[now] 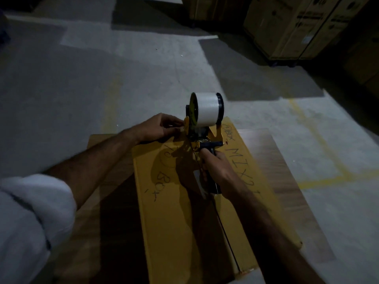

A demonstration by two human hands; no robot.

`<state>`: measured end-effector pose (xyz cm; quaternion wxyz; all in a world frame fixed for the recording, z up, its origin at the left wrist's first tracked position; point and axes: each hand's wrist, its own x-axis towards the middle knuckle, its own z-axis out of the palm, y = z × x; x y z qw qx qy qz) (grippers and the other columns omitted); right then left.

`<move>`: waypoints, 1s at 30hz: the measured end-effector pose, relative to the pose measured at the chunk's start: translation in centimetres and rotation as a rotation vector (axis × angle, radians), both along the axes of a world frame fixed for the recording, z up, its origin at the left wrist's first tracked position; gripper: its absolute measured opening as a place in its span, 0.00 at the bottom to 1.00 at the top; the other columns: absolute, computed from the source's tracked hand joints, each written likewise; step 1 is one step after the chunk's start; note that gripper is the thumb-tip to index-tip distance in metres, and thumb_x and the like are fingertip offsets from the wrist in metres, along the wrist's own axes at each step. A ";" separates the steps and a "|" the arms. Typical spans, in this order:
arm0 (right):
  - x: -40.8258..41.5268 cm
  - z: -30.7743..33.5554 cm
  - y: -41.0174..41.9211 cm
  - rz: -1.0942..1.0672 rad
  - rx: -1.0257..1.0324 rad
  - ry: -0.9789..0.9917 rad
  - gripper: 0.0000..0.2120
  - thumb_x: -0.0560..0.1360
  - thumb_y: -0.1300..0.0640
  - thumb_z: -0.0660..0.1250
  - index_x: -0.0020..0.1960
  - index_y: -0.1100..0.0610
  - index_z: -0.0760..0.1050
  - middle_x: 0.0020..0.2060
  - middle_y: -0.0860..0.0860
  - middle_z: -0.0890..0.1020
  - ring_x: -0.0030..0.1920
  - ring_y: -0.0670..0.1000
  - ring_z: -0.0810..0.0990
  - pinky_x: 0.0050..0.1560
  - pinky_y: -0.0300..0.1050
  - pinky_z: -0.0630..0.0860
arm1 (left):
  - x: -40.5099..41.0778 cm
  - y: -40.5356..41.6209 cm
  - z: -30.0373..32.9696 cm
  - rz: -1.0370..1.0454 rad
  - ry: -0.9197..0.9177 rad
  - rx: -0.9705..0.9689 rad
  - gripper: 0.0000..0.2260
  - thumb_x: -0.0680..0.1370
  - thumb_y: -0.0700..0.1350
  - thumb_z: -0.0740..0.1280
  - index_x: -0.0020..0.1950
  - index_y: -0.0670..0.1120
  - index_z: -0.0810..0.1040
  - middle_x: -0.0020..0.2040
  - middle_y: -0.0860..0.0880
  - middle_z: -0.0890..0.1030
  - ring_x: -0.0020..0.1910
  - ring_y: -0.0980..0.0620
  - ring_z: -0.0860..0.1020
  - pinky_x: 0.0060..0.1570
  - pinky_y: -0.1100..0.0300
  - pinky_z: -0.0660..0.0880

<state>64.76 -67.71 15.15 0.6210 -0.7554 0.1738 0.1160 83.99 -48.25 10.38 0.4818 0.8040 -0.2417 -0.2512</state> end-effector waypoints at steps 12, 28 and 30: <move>-1.9 0.1 0.2 0.047 -0.004 -0.007 0.16 0.83 0.54 0.60 0.36 0.54 0.70 0.28 0.52 0.69 0.27 0.51 0.67 0.30 0.45 0.64 | -1.8 0.8 0.6 -0.005 -0.158 0.101 0.13 0.85 0.50 0.63 0.67 0.60 0.80 0.63 0.51 0.83 0.58 0.49 0.82 0.62 0.45 0.78; -7.4 0.9 -0.6 0.077 0.022 -0.016 0.14 0.78 0.42 0.64 0.36 0.44 0.79 0.27 0.42 0.75 0.27 0.40 0.72 0.29 0.35 0.69 | -2.1 -2.6 1.3 0.171 -0.341 0.238 0.26 0.70 0.73 0.67 0.55 0.55 0.83 0.51 0.54 0.84 0.48 0.56 0.82 0.49 0.53 0.80; -8.7 0.3 -0.7 0.043 0.041 -0.019 0.13 0.78 0.41 0.64 0.37 0.42 0.79 0.28 0.41 0.75 0.28 0.41 0.71 0.29 0.36 0.69 | -2.4 -2.7 0.9 0.174 -0.488 0.220 0.20 0.77 0.66 0.68 0.62 0.55 0.83 0.60 0.53 0.84 0.56 0.52 0.81 0.56 0.51 0.79</move>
